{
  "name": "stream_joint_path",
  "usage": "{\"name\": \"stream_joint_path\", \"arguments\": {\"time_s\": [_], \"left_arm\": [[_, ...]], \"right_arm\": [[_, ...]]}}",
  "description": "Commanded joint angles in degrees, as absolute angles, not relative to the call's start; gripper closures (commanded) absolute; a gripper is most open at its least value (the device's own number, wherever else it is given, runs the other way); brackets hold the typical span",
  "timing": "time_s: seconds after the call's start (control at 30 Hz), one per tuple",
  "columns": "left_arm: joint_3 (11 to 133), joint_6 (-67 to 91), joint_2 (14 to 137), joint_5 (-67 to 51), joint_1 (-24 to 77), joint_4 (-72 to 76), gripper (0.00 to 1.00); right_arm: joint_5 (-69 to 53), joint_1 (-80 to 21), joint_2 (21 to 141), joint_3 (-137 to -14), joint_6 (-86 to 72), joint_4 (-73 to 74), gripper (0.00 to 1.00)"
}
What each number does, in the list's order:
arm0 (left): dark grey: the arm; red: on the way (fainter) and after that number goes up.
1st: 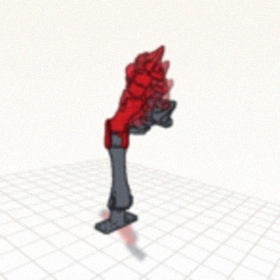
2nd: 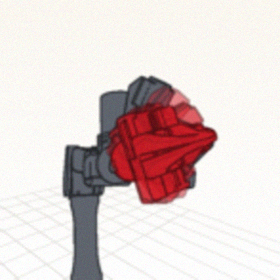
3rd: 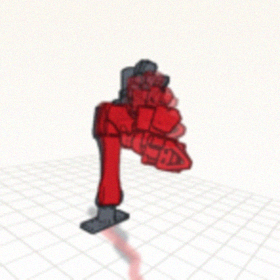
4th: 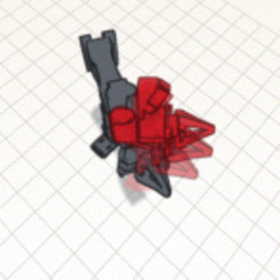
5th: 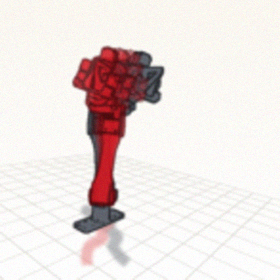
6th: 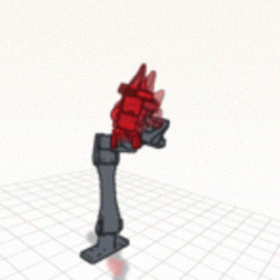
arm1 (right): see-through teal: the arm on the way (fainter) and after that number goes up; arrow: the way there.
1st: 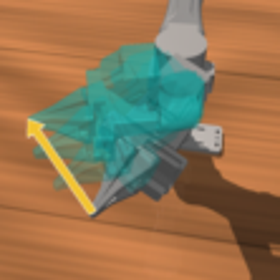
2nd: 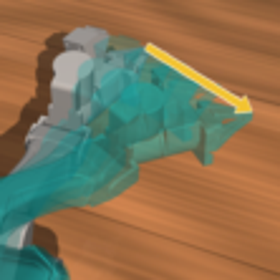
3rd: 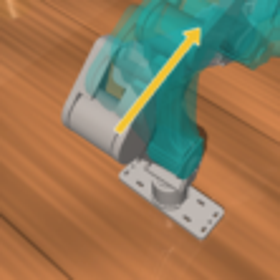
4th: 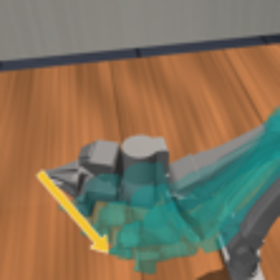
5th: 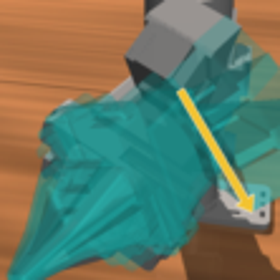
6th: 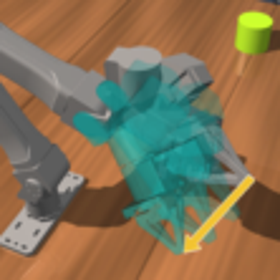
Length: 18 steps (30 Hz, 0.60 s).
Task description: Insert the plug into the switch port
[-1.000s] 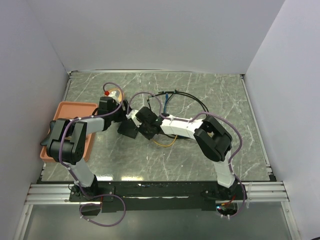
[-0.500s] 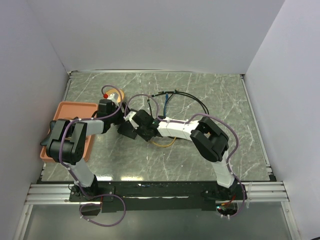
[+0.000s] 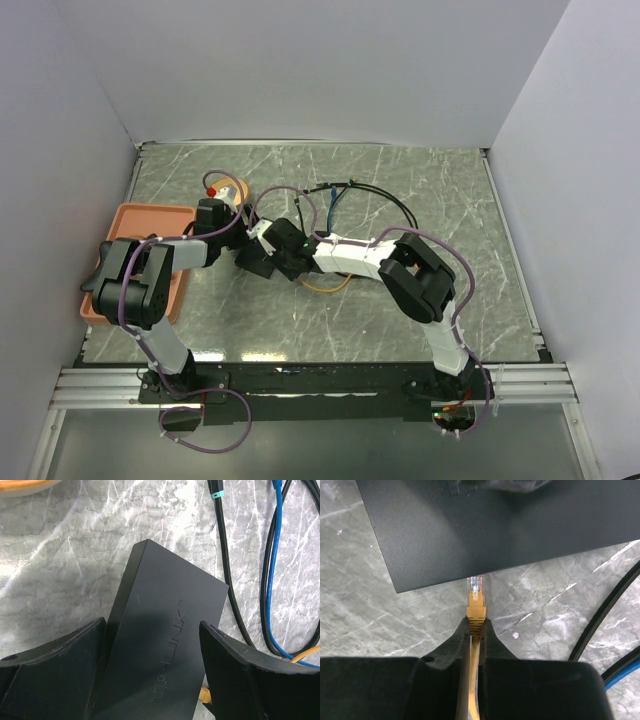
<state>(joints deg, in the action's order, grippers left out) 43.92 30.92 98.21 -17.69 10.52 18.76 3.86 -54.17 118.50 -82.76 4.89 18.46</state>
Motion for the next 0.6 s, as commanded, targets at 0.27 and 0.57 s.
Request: {"name": "stream_joint_path", "arguments": {"time_s": [0.27,0.57], "left_arm": [[44.0,31.9,98.1,-20.7,10.7,19.8,0.19],[44.4,32.0,98.5,-21.1,10.7,19.6,0.20]], "right_arm": [[3.5,-54.9,119.4,-86.2,3.9,15.7,1.00],[2.9,-55.5,118.8,-86.0,3.6,14.2,1.00]]}}
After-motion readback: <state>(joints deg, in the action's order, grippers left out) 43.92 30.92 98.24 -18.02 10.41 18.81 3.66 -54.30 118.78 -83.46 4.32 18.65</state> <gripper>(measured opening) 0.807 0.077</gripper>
